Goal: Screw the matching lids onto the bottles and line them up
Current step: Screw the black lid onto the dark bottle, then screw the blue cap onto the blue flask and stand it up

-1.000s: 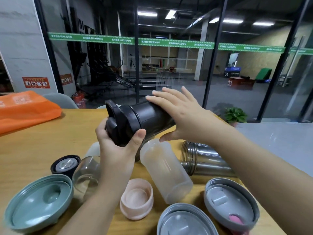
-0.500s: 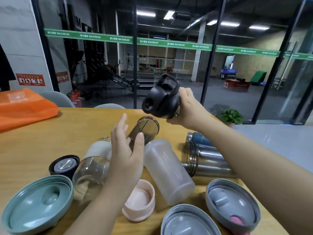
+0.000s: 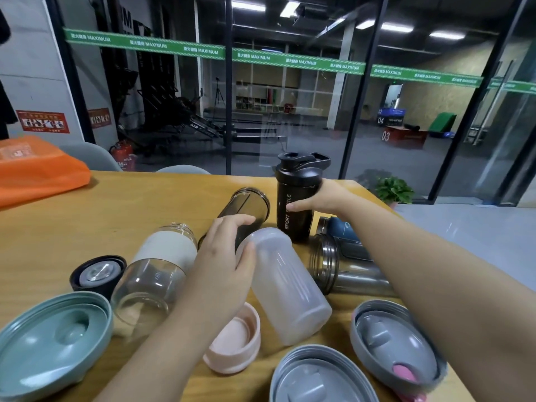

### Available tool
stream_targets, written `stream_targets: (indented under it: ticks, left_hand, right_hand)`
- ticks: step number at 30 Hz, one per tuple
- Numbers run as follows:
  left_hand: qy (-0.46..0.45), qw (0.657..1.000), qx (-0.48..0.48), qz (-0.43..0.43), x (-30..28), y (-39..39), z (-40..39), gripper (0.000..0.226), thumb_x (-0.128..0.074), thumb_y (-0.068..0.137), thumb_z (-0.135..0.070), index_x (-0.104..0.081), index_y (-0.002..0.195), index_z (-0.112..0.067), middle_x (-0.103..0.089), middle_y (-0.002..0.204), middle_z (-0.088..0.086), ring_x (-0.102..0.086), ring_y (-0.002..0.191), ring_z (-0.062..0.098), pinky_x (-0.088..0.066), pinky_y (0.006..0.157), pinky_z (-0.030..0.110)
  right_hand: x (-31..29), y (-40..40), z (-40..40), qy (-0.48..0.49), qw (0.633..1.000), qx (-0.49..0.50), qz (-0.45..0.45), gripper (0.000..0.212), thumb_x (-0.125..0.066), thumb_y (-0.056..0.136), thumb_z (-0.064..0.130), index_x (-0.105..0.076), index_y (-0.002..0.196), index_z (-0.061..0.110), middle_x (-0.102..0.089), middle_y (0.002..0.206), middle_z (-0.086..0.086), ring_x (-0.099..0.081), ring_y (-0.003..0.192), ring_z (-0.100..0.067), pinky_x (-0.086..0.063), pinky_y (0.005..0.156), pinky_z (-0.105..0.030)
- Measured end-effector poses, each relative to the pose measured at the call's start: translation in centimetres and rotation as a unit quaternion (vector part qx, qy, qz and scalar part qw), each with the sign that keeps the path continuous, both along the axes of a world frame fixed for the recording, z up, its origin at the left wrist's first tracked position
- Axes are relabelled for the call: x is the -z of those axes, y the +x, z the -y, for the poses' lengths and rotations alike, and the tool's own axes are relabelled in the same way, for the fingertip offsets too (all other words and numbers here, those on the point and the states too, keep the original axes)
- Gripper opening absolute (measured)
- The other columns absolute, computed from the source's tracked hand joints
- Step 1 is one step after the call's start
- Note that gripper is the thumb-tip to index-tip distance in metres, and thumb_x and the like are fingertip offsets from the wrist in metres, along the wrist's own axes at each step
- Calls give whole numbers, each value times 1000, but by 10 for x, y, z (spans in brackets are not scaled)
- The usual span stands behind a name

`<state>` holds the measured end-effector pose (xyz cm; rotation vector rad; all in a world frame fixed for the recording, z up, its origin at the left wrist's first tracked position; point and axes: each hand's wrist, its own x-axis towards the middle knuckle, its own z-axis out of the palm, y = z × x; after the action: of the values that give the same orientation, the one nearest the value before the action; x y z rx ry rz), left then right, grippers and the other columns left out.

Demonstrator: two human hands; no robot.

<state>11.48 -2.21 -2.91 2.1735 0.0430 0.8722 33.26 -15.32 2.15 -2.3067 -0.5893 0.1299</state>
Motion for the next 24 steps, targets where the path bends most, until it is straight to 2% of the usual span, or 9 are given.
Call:
stream_targets:
  ticks: [5,12,15,20,24]
  left_hand:
    - [11,1000,1,8,-2,-1,0,28,-49,93,-15,-52,118,-27,-50,114,-13,-42,105,-2,-31,87,2]
    - [26,1000,7,9,-1,-1,0,27,-50,92,-15,-52,116,-28,-52,113,-16,-43,106,-4,-30,87,1]
    - [29,999,5,18,0,-1,0,27,-52,92,-12,-53,115,-26,-52,111,-17,-44,104,-4,-28,87,-1]
    - [30,999,13,32,-1,-1,1,25,-50,92,-18,-47,110,-35,-47,109,-28,-39,110,-11,-26,86,-3]
    - [36,999,13,34,0,0,1,27,-52,92,-14,-51,114,-29,-47,108,-27,-39,108,-13,-26,85,-3]
  right_hand:
    - [1,2,0,8,1000,8,-21,69,-80,72,35,-49,130,18,-56,133,-6,-49,124,-27,-42,91,-34]
    - [3,-2,2,5,1000,4,-25,69,-76,77,30,-42,136,16,-50,139,-7,-44,129,-28,-38,100,-37]
    - [1,-3,7,-9,1000,7,-29,80,-79,74,33,-36,140,16,-45,144,-8,-41,132,-27,-35,103,-37]
    - [-7,3,30,-186,982,25,-2,105,-78,66,54,-25,147,14,-41,147,-8,-40,134,-29,-34,107,-41]
    - [-3,7,55,-273,962,3,-23,93,-77,68,51,-35,142,14,-43,145,-8,-42,130,-28,-35,109,-43]
